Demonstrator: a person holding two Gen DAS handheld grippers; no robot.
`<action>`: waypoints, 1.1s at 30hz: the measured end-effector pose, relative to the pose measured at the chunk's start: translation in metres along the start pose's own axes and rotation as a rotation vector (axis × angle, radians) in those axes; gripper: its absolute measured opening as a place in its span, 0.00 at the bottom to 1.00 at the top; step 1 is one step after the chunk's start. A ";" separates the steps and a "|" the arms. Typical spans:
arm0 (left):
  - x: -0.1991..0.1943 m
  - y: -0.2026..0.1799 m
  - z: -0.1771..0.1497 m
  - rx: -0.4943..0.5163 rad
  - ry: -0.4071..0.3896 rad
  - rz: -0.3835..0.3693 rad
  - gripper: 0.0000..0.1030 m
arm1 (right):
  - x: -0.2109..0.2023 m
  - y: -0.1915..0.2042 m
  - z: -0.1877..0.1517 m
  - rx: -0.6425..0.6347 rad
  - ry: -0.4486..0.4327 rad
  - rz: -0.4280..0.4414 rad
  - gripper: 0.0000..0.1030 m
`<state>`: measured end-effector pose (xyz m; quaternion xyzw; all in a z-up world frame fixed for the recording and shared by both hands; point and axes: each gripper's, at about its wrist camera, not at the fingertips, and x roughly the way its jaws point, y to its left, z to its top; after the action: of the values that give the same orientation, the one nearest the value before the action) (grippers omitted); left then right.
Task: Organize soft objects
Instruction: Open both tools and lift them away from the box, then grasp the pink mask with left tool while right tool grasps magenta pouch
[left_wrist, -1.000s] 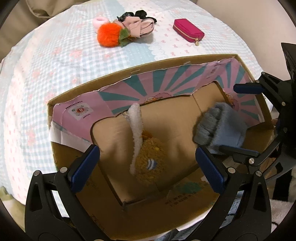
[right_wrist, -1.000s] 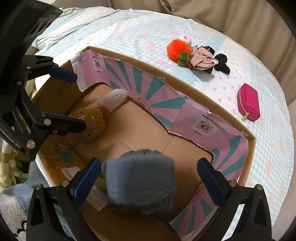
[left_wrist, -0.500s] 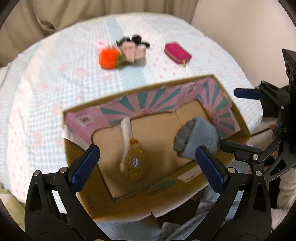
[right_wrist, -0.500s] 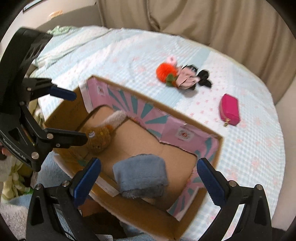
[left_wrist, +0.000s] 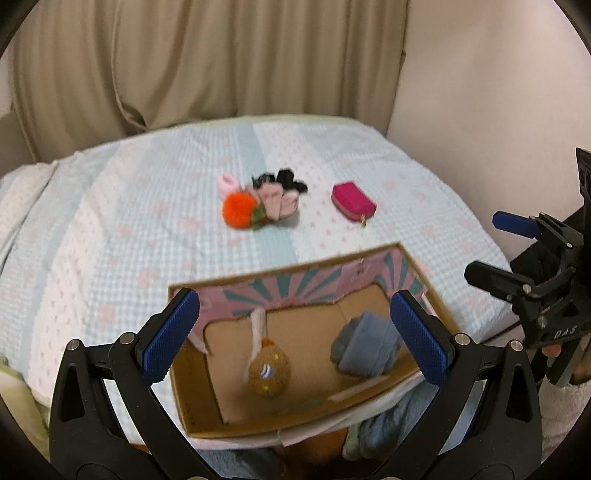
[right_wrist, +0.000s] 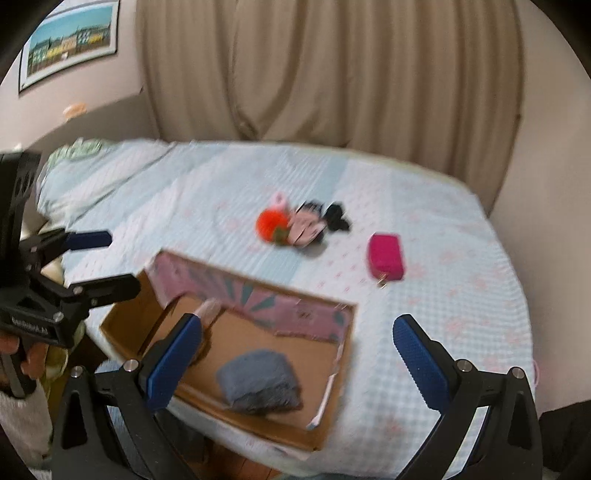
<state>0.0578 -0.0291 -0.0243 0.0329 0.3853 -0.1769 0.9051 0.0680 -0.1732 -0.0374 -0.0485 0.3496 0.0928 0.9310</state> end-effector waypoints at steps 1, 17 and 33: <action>-0.003 -0.002 0.003 0.002 -0.014 0.000 1.00 | -0.003 -0.004 0.004 0.007 -0.012 -0.010 1.00; 0.060 -0.022 0.114 0.023 0.019 0.022 1.00 | 0.042 -0.084 0.075 0.089 -0.032 -0.038 1.00; 0.261 -0.009 0.186 0.053 0.303 0.095 1.00 | 0.201 -0.142 0.088 0.080 0.130 -0.074 1.00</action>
<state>0.3495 -0.1508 -0.0784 0.1012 0.5105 -0.1373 0.8428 0.3026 -0.2708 -0.1005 -0.0301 0.4108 0.0407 0.9103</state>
